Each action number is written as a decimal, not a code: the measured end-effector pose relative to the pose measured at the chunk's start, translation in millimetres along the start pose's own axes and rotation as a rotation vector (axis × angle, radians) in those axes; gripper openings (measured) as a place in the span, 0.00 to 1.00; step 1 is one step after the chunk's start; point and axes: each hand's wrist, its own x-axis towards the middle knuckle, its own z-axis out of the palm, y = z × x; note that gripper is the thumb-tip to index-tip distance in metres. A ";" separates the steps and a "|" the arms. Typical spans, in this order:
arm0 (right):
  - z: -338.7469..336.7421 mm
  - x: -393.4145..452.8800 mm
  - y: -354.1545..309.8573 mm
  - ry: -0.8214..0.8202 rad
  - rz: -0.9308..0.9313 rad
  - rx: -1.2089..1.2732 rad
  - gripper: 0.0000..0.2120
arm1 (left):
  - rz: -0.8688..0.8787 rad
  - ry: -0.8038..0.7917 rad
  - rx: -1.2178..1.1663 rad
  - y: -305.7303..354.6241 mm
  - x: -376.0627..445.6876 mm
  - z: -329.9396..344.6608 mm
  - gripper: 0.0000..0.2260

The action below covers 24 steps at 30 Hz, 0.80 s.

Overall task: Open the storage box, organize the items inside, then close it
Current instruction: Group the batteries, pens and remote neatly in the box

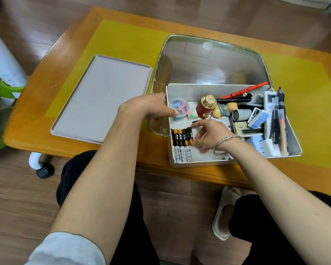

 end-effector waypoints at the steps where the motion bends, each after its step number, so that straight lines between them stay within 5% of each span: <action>1: 0.2 0.1 0.1 0.007 0.000 0.006 0.27 | 0.000 0.002 0.001 0.1 0.2 0.0 0.24; 17: -3.2 -2.1 4.3 0.046 -0.056 -0.085 0.24 | -0.002 0.000 0.006 -2.0 2.6 0.8 0.25; 24: -25.8 -5.0 20.9 0.388 -0.035 -0.144 0.11 | 0.003 0.013 0.009 -2.1 3.5 1.5 0.25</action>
